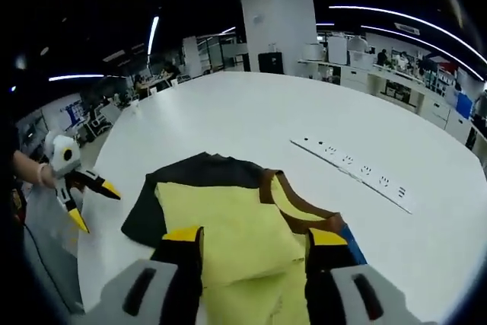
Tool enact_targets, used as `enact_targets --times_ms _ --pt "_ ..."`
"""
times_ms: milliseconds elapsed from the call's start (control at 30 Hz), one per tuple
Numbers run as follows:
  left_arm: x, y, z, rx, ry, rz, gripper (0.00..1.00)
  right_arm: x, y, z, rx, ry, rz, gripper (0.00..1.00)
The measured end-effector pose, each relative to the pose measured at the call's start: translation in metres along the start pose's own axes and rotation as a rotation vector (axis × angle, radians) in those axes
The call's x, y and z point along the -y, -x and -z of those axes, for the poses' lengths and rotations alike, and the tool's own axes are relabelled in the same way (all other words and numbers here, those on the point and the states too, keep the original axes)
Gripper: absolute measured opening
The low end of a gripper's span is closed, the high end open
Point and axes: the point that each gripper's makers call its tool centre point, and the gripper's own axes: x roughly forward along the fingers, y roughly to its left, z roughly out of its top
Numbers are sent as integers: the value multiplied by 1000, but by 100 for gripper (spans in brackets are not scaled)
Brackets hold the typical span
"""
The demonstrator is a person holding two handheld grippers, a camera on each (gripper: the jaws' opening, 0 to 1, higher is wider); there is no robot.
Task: Fold the garment on the visible template until the final outline fits inside the template.
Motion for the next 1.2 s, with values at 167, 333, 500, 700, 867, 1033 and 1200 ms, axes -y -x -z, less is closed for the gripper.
enact_targets --times_ms 167,333,500,700,867,1033,1200 --pt "7 -7 -4 3 -23 19 61 -14 14 8 10 26 -11 61" --pt "15 -14 -9 6 -40 43 61 -21 26 19 12 40 -4 66" --pt "19 -21 -12 11 -59 59 61 -24 35 27 12 50 4 72" --pt "25 -29 -15 9 -79 81 61 -29 44 41 9 65 17 76" --pt "28 -39 -25 5 -140 91 61 -39 50 55 6 53 18 76" --pt "34 -53 -38 8 -220 110 58 -45 56 63 17 33 20 74" --pt "43 -73 -47 -19 -362 128 57 -45 63 66 31 13 29 74"
